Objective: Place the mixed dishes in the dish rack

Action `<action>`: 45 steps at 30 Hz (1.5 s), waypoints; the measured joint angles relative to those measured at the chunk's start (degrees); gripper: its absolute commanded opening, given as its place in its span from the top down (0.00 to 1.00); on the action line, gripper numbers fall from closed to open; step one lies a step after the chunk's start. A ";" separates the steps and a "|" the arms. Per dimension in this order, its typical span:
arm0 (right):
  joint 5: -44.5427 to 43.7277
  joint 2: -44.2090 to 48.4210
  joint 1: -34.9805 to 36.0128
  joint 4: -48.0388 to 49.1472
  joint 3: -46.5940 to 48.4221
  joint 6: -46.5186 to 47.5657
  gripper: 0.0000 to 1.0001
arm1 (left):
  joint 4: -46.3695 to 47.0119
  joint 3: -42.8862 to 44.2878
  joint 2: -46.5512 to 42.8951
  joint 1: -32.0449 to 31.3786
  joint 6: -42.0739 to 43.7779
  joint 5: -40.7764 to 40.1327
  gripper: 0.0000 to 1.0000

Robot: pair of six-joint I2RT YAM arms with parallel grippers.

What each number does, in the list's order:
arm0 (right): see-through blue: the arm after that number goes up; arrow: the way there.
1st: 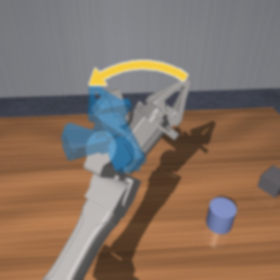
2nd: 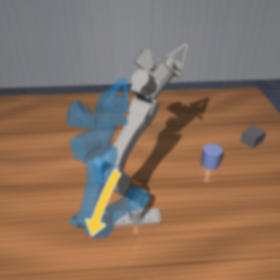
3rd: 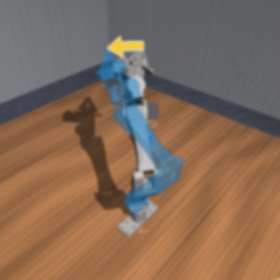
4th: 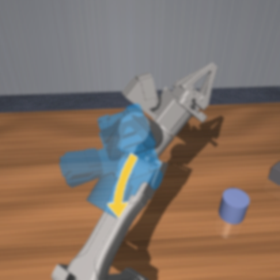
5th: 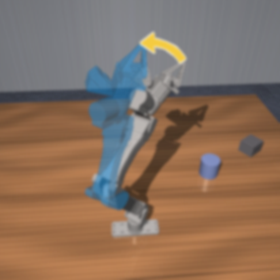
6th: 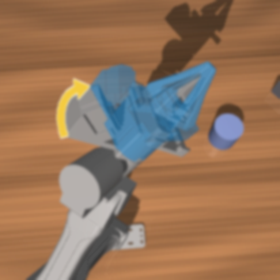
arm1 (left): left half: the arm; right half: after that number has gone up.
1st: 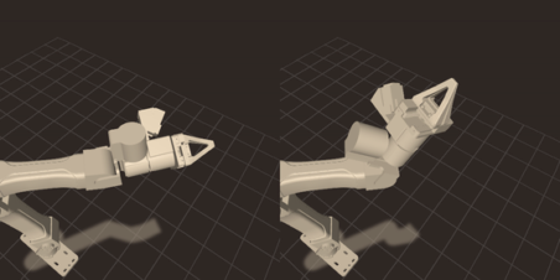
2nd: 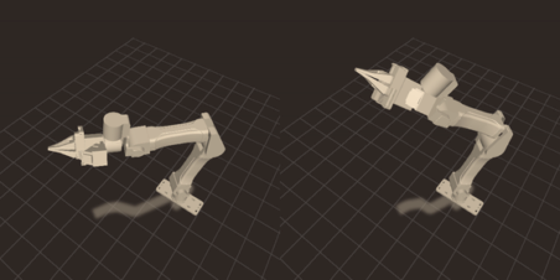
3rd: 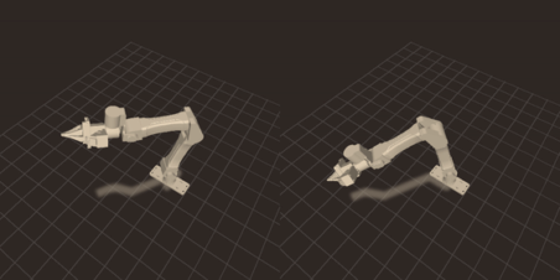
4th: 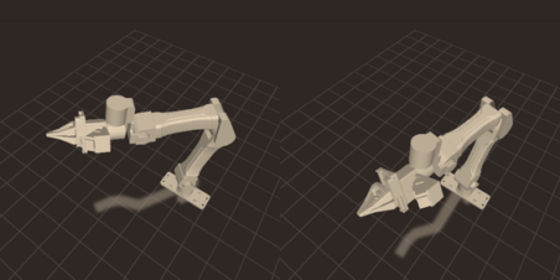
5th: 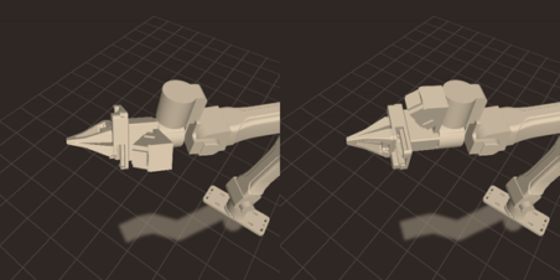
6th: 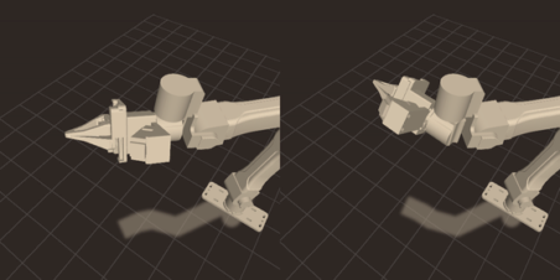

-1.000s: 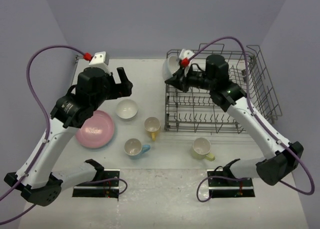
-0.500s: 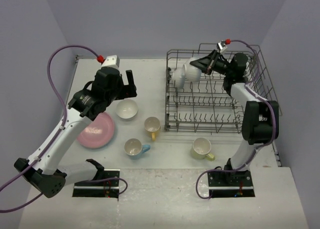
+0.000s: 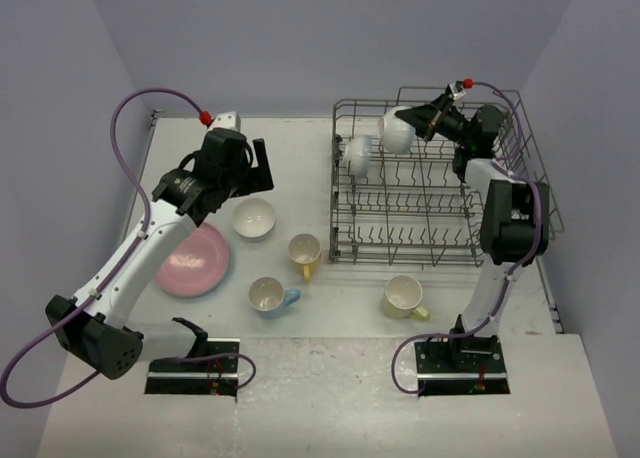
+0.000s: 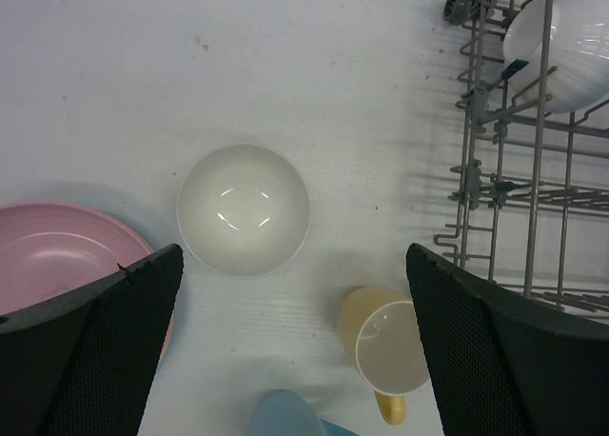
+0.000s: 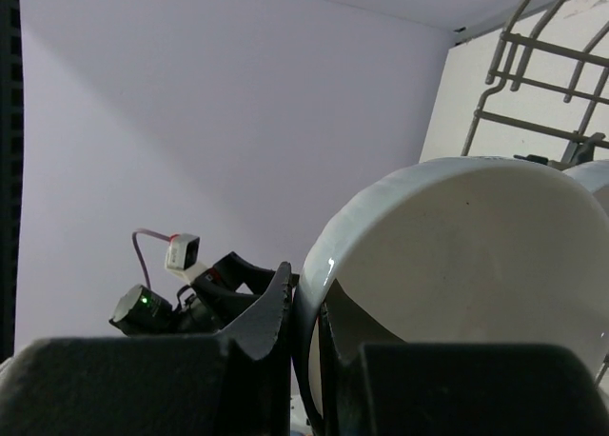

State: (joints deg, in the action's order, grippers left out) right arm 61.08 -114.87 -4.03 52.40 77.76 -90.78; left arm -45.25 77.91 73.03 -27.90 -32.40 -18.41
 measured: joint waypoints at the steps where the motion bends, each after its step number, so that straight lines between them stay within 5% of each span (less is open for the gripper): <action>1: 0.00 -1.07 0.00 0.04 0.59 -0.17 1.00 | 0.00 -0.02 0.24 0.24 0.00 0.13 0.00; 26: -3.04 -9.62 0.00 -6.12 3.43 3.26 1.00 | 1.20 -1.86 1.97 5.03 0.00 4.52 0.00; 36: -3.15 -10.45 -0.44 -6.21 3.45 3.48 0.79 | 1.46 -1.97 2.08 5.40 -0.04 4.83 0.00; 45: -4.87 -10.54 -0.63 -12.66 3.39 8.70 0.42 | 1.46 -2.51 2.08 5.40 -0.04 4.92 0.00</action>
State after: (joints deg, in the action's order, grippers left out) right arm 56.21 -125.40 -4.67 39.75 81.14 -82.08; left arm -43.79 75.40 75.11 -22.50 -32.45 -13.50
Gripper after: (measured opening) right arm 0.485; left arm 0.997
